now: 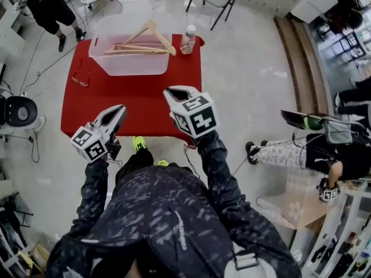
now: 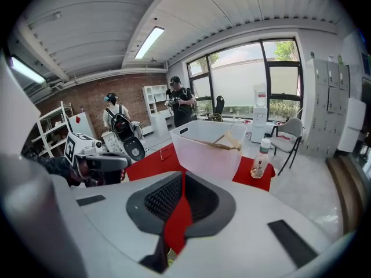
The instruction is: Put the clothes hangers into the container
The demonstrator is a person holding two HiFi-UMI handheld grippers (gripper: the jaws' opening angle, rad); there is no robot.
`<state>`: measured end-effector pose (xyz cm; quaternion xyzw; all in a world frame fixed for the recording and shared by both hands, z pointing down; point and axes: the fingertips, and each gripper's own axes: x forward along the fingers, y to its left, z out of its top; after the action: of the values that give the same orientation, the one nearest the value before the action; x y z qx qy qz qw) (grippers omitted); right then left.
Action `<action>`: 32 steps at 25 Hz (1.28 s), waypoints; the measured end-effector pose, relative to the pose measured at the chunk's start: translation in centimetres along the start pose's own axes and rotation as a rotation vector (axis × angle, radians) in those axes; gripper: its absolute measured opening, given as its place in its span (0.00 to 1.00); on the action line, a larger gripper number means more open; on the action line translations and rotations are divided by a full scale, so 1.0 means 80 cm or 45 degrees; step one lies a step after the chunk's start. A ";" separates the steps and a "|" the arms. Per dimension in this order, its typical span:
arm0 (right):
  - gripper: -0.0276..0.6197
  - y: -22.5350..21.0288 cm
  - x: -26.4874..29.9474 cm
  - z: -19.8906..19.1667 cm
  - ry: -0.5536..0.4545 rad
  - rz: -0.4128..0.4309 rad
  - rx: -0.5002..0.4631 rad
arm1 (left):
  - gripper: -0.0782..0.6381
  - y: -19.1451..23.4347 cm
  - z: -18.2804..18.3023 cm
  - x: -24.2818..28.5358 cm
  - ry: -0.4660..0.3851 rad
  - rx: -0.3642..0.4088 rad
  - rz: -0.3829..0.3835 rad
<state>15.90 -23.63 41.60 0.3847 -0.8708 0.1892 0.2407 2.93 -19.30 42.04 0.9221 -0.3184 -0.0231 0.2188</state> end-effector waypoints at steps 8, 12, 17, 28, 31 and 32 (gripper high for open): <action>0.08 0.020 -0.019 -0.044 0.029 0.087 0.003 | 0.12 -0.040 -0.023 -0.017 -0.007 -0.039 0.074; 0.08 0.025 -0.016 -0.059 0.060 0.126 0.014 | 0.13 -0.046 -0.033 -0.020 0.001 -0.073 0.094; 0.08 0.035 -0.004 -0.079 0.100 0.167 0.012 | 0.12 -0.045 -0.053 -0.035 0.016 -0.112 0.138; 0.08 0.106 -0.011 -0.101 0.100 0.218 -0.043 | 0.12 -0.064 -0.082 -0.103 -0.026 -0.119 0.184; 0.08 0.126 -0.022 -0.105 0.111 0.218 -0.073 | 0.12 -0.074 -0.080 -0.117 -0.045 -0.109 0.177; 0.08 0.132 -0.026 -0.105 0.112 0.216 -0.081 | 0.13 -0.078 -0.079 -0.121 -0.049 -0.104 0.172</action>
<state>11.39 -11.45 45.73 0.2932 -0.8943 0.1978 0.2741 -0.01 -6.69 44.19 0.8882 -0.3827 -0.0389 0.2511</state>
